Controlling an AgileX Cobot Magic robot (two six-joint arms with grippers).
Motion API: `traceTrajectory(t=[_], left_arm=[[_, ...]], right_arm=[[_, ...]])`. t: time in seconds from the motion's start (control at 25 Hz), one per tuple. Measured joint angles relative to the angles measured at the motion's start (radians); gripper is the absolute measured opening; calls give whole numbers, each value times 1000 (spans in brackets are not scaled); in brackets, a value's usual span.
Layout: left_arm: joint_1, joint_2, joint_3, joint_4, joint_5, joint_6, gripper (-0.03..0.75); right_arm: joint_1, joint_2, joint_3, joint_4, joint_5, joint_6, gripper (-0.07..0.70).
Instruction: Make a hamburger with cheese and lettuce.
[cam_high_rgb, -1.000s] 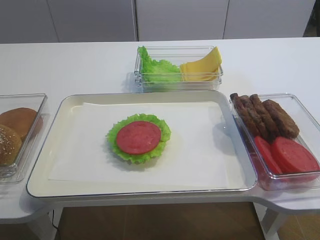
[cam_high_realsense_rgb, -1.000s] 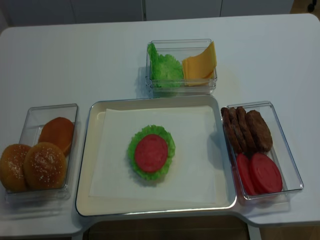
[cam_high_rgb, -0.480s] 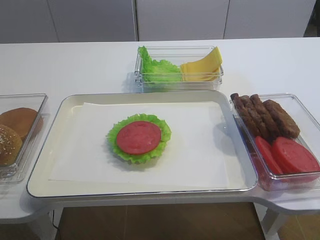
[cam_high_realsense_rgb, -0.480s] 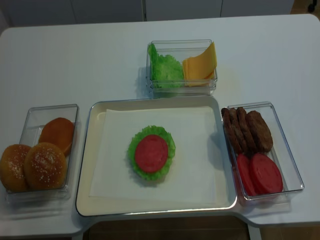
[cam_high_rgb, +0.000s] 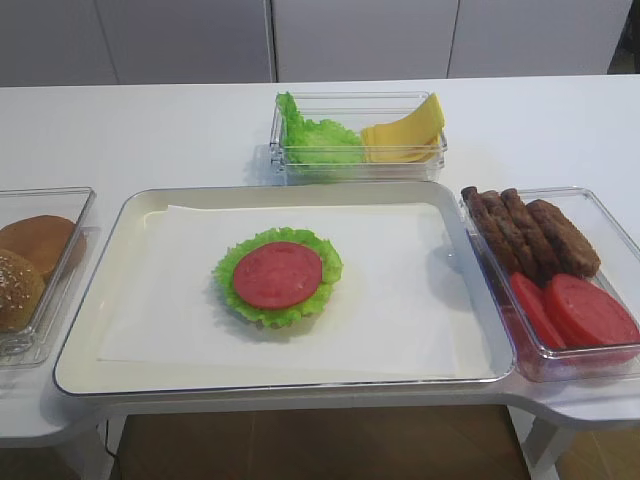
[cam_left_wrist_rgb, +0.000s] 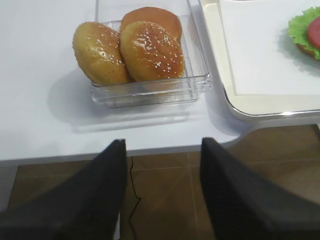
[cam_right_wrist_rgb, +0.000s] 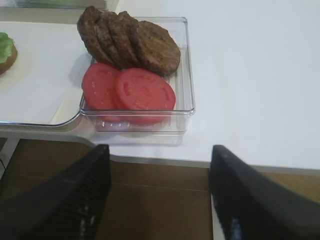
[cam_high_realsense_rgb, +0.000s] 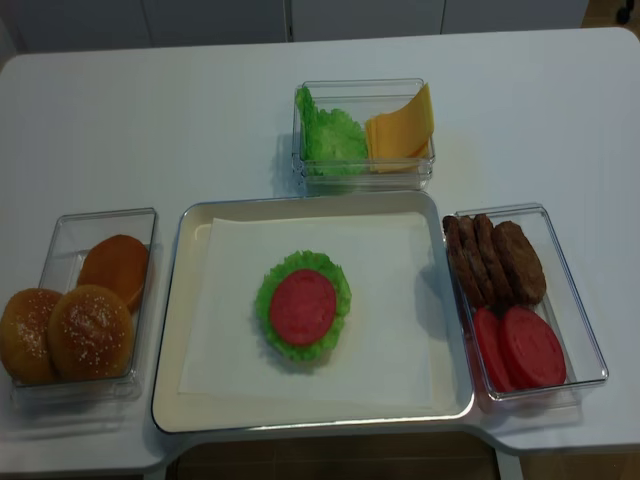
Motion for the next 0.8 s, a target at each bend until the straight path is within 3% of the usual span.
traceTrajectory(t=[0.8], left_arm=[[0, 0, 0, 0, 0, 0, 358]], right_arm=[[0, 0, 0, 0, 0, 0, 468]])
